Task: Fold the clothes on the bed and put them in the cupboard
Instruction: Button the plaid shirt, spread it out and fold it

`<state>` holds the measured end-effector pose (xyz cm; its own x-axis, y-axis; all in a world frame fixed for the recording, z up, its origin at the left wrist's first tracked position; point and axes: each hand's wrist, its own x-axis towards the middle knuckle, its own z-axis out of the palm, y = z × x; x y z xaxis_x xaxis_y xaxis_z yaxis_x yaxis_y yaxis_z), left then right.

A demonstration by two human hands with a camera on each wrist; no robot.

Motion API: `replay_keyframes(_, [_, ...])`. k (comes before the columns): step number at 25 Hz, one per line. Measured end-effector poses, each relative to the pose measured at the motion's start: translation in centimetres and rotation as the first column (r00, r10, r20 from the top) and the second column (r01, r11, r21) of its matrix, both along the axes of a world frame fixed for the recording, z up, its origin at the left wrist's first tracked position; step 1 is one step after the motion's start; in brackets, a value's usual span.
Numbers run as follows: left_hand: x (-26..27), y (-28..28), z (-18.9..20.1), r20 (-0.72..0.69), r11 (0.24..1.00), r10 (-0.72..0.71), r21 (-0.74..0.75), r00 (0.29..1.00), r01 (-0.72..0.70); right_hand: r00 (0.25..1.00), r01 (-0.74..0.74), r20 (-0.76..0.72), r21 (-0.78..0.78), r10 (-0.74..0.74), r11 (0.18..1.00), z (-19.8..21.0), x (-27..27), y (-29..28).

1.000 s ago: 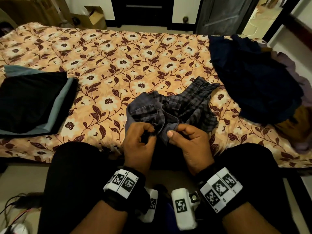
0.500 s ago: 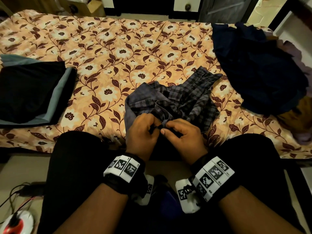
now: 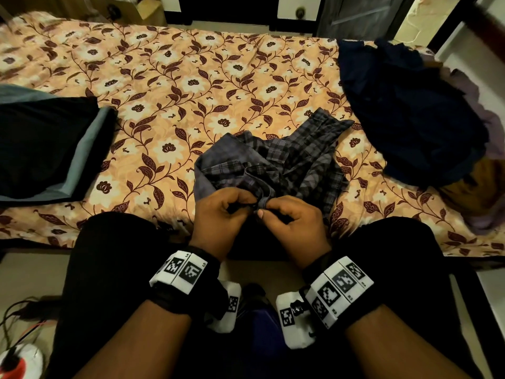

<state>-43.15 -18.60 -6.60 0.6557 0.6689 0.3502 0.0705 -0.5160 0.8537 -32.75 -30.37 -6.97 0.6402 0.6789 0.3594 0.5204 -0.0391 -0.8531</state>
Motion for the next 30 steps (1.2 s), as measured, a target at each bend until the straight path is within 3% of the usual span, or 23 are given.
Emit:
replay_keyframes(6, [-0.4, -0.2, 0.4, 0.067, 0.977, -0.096, -0.183, 0.993, 0.107, 0.958, 0.018, -0.285, -0.006, -0.019, 1.0, -0.4, 0.5, 0.2])
replay_keyframes(9, [-0.1, -0.4, 0.1, 0.068, 0.981, -0.086, -0.169, 0.994, 0.096, 0.931, 0.014, -0.366, 0.012, -0.009, 1.0, -0.8, 1.0, 0.2])
replay_keyframes(11, [0.3, -0.4, -0.2, 0.055, 0.983, -0.097, -0.152, 0.994, 0.104, 0.921, 0.008, -0.39, 0.024, 0.002, 1.0, -0.8, 1.2, 0.1])
replay_keyframes(14, [0.5, -0.3, -0.5, 0.04, 0.954, -0.053, -0.294, 0.998, 0.062, 0.934, -0.006, -0.357, 0.022, 0.014, 1.0, -0.8, 1.5, 0.0])
replay_keyframes(17, [0.6, -0.1, -0.9, 0.034, 0.986, -0.036, -0.163, 0.999, 0.041, 0.948, -0.02, -0.317, 0.008, 0.022, 1.0, -0.9, 1.6, -0.1])
replay_keyframes(19, [0.6, -0.1, -1.2, 0.035, 0.993, -0.064, -0.098, 0.997, 0.067, 0.923, -0.061, -0.381, 0.005, 0.058, 0.998, -0.5, 1.5, -0.1])
replay_keyframes(24, [0.8, -0.5, -1.4, 0.032, 0.988, -0.061, -0.137, 0.998, 0.065, 0.876, -0.145, -0.467, -0.016, 0.121, 0.989, 0.4, 1.4, -0.1])
replay_keyframes(30, [1.0, -0.4, -1.9, 0.036, 0.973, -0.069, -0.219, 0.997, 0.075, 0.85, -0.036, -0.526, -0.013, 0.024, 0.999, 0.7, 0.8, 0.0])
